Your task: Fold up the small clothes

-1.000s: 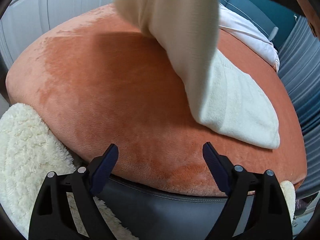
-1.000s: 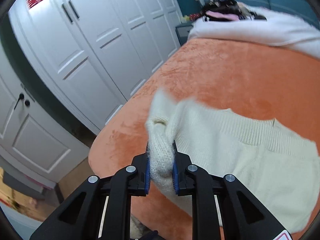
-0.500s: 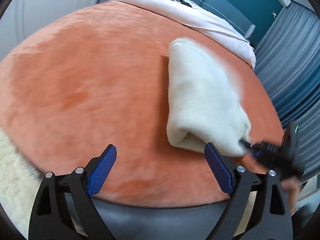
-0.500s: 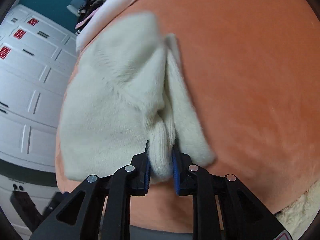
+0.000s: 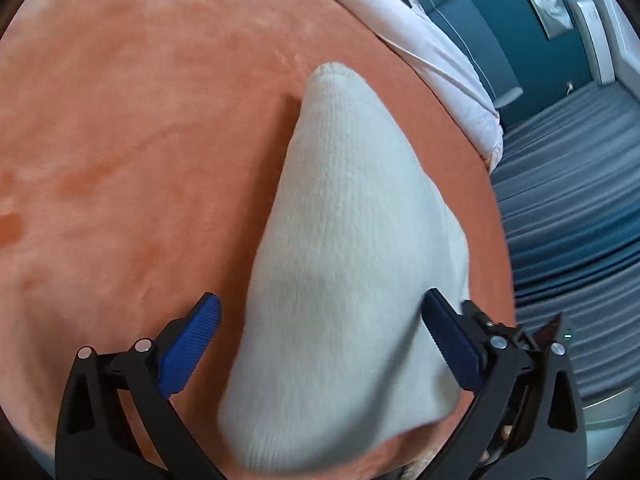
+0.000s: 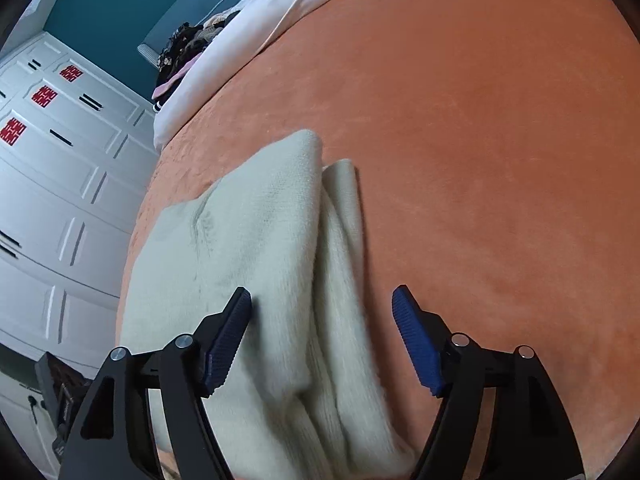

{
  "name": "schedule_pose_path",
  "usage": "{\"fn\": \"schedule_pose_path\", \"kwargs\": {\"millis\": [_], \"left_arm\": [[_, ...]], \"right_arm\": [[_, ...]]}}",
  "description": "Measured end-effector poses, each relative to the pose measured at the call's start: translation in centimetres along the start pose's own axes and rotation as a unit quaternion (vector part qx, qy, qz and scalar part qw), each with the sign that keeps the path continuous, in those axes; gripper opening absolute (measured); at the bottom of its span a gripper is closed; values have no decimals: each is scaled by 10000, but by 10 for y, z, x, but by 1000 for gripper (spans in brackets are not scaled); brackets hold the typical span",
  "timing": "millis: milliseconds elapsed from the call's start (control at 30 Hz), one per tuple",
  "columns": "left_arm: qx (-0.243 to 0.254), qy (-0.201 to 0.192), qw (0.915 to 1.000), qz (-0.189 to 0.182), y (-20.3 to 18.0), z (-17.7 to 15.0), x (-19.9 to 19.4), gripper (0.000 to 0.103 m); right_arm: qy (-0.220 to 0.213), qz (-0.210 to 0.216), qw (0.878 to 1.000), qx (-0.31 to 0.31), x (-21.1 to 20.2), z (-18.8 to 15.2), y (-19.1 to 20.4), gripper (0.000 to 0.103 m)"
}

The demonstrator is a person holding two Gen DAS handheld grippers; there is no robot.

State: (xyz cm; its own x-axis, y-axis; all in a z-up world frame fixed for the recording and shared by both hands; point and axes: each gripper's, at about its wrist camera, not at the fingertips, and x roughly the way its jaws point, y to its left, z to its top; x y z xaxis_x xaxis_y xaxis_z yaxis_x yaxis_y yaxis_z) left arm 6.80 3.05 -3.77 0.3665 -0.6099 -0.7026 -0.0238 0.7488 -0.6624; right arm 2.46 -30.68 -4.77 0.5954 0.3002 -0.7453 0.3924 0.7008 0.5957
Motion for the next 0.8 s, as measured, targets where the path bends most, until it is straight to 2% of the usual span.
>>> {"fn": "schedule_pose_path", "kwargs": {"millis": [33, 100, 133, 167, 233, 333, 400, 433, 500, 533, 567, 633, 700, 800], "left_arm": [[-114, 121, 9997, -171, 3, 4, 8, 98], [-220, 241, 9988, -375, 4, 10, 18, 95], [-80, 203, 9991, -369, -2, 13, 18, 84], [100, 99, 9996, -249, -12, 15, 14, 78], [537, -149, 9979, -325, -33, 25, -1, 70], [903, -534, 9931, -533, -55, 46, -19, 68], [1091, -742, 9897, -551, -62, 57, -21, 69], [1268, -838, 9878, -341, -65, 60, -17, 72], [1659, -866, 9820, 253, -66, 61, -2, 75], [1805, -781, 9784, 636, -64, 59, 6, 73], [1912, -700, 9752, 866, -60, 55, 8, 73], [2065, -803, 9704, 966, -50, 40, -9, 73], [2164, -911, 9665, 1037, -42, 27, -27, 76], [2107, -917, 9649, 1271, -35, 6, -32, 76]], "right_arm": [[128, 89, 9999, 69, 9, 4, 1, 73], [180, 84, 9998, 17, 18, 10, 10, 51], [55, 108, 9999, -104, 12, 12, 19, 35], [-159, 350, 9990, -247, 0, 14, 33, 33], [-538, 672, 9943, -626, -23, 21, 64, 32], [-1082, 681, 9837, -1267, -46, 30, 101, 32], [-1214, 686, 9820, -1274, -40, 43, 100, 32], [-1165, 582, 9838, -1232, -28, 48, 93, 35], [-696, 41, 9925, -1005, 5, 57, 66, 39], [-480, -411, 9948, -796, 15, 59, 56, 36], [-505, -703, 9942, -639, 12, 55, 46, 30], [-810, -398, 9939, -641, -16, 38, 45, 30], [-1038, -502, 9878, -1047, -43, 12, 61, 30], [-887, -659, 9811, -1586, -51, -25, 76, 30]]}}
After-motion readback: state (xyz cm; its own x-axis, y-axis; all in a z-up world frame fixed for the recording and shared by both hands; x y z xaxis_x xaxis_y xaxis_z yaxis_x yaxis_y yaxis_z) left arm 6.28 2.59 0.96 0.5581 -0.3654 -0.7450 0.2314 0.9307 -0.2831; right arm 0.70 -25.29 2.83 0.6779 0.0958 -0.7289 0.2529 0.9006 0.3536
